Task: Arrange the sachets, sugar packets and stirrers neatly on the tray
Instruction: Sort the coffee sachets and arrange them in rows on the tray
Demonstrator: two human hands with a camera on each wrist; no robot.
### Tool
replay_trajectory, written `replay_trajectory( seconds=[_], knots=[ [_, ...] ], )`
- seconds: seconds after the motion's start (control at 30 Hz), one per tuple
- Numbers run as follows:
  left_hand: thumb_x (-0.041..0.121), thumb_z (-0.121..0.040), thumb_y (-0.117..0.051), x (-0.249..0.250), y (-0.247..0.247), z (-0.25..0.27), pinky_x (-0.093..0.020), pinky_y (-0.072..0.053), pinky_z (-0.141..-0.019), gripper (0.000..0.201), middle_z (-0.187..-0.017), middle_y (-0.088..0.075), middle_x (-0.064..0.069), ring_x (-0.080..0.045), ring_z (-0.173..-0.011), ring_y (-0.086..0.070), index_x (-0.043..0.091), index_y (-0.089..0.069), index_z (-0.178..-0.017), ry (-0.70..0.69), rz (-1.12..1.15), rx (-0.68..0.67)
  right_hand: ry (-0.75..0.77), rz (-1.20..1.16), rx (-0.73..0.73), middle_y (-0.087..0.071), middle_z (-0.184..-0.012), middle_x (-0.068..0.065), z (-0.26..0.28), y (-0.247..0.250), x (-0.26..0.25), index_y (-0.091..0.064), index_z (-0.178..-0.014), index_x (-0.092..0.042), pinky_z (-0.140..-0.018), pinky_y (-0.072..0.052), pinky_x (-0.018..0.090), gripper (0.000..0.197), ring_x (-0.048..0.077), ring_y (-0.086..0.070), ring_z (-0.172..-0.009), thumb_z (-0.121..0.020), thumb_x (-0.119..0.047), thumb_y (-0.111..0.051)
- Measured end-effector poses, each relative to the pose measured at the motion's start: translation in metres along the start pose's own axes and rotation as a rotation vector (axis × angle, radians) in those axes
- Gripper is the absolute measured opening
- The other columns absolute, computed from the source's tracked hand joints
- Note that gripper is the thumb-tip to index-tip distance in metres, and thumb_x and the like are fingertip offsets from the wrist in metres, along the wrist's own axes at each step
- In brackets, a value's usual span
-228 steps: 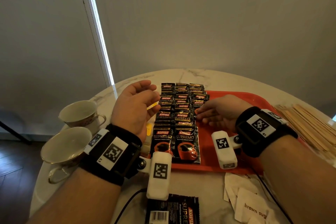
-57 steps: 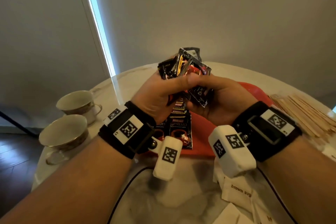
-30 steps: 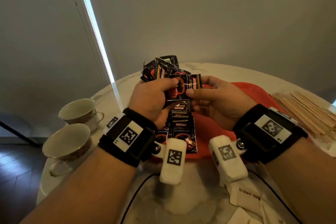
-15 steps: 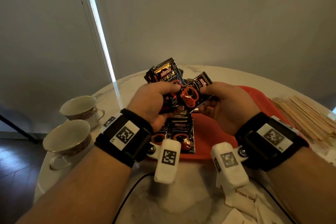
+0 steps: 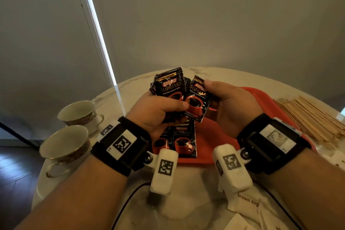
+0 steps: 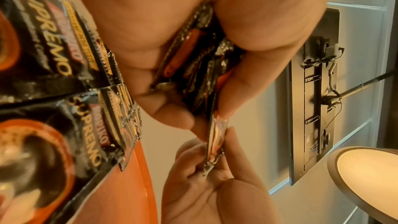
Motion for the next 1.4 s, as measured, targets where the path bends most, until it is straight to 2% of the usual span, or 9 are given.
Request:
replay_trajectory(
  seconds=[0.17,0.27,0.4,0.6,0.7,0.87,1.03,1.23,1.4],
  knots=[
    [-0.01,-0.087,-0.065,-0.01,0.011,-0.006,-0.037,-0.062,-0.068,0.019,-0.084,-0.077,-0.01,-0.024,-0.078,-0.077,0.002,-0.068,-0.101,0.029,0.052,0.109,-0.032,-0.071,-0.008,-0.074,-0.108,0.013,0.0,0.001,0.002,-0.067,-0.12,-0.007,-0.075,-0.063,0.039,0.037,0.024,-0.074,-0.092,-0.098,-0.036,-0.062],
    [-0.009,-0.087,-0.066,-0.011,0.015,-0.008,-0.04,-0.062,-0.074,0.028,-0.098,-0.078,-0.014,-0.029,-0.089,-0.077,0.005,-0.069,-0.111,0.015,0.097,0.153,-0.035,0.017,-0.12,-0.075,-0.099,0.009,0.002,-0.005,0.001,-0.068,-0.105,-0.009,-0.064,-0.06,0.029,0.014,0.019,-0.073,-0.081,-0.091,-0.012,-0.068],
    [-0.008,-0.088,-0.068,-0.013,0.014,-0.01,-0.039,-0.063,-0.073,0.027,-0.102,-0.078,-0.016,-0.031,-0.094,-0.077,0.005,-0.069,-0.111,0.005,0.112,0.179,0.016,0.045,-0.033,-0.075,-0.093,0.013,-0.001,0.002,-0.002,-0.067,-0.095,-0.007,-0.063,-0.061,0.029,0.009,0.019,-0.072,-0.074,-0.088,-0.001,-0.069],
    [-0.008,-0.089,-0.067,-0.019,0.013,-0.012,-0.039,-0.064,-0.075,0.023,-0.091,-0.079,-0.009,-0.026,-0.085,-0.077,0.009,-0.069,-0.105,-0.022,0.149,0.218,0.055,0.083,-0.075,-0.076,-0.104,0.016,0.0,-0.004,-0.005,-0.068,-0.112,0.002,-0.067,-0.062,0.032,0.023,0.026,-0.076,-0.088,-0.09,0.007,-0.063],
    [-0.001,-0.091,-0.069,-0.017,0.016,-0.013,-0.035,-0.061,-0.073,0.016,-0.088,-0.079,-0.008,-0.023,-0.08,-0.075,0.007,-0.069,-0.105,-0.025,0.16,0.249,0.072,0.1,0.031,-0.077,-0.097,0.014,-0.006,0.01,-0.014,-0.069,-0.106,-0.001,-0.064,-0.062,0.032,0.019,0.023,-0.075,-0.08,-0.09,0.007,-0.064],
    [-0.005,-0.091,-0.064,-0.014,0.036,-0.017,-0.037,-0.063,-0.073,0.036,-0.098,-0.079,-0.009,-0.021,-0.089,-0.077,0.003,-0.061,-0.126,-0.031,0.279,0.336,-0.156,0.195,0.283,-0.072,-0.096,0.014,-0.026,0.064,0.012,-0.066,-0.097,-0.004,-0.059,-0.051,0.026,0.012,0.019,-0.066,-0.069,-0.088,0.005,-0.068],
    [-0.008,-0.089,-0.061,-0.01,0.039,-0.018,-0.036,-0.058,-0.075,0.023,-0.088,-0.078,-0.006,-0.02,-0.081,-0.073,0.004,-0.068,-0.108,-0.014,0.296,0.307,-0.35,0.41,0.247,-0.075,-0.084,0.011,-0.032,0.071,0.034,-0.068,-0.093,-0.002,-0.066,-0.055,0.031,0.01,0.021,-0.068,-0.072,-0.085,0.003,-0.071],
    [-0.004,-0.088,-0.063,-0.009,0.044,-0.017,-0.029,-0.058,-0.062,0.03,-0.096,-0.075,-0.012,-0.02,-0.078,-0.071,-0.001,-0.069,-0.117,0.009,0.272,0.31,-0.429,0.596,0.224,-0.07,-0.078,0.009,-0.034,0.065,0.033,-0.07,-0.091,-0.003,-0.073,-0.051,0.032,0.015,0.02,-0.063,-0.07,-0.081,-0.008,-0.08],
    [-0.003,-0.09,-0.062,-0.009,0.047,-0.016,-0.025,-0.057,-0.056,0.036,-0.104,-0.072,-0.015,-0.02,-0.077,-0.069,-0.001,-0.066,-0.125,0.027,0.267,0.316,-0.488,0.682,0.225,-0.067,-0.069,0.006,-0.033,0.06,0.032,-0.071,-0.09,-0.004,-0.066,-0.047,0.028,0.018,0.017,-0.059,-0.063,-0.082,-0.016,-0.081]
  ],
)
Point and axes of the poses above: each hand's wrist, its own z-axis away from the middle knuckle, its own y-axis out of the back of the hand, x = y × z, the point moved 9 cm from there along -z, towards the middle knuckle
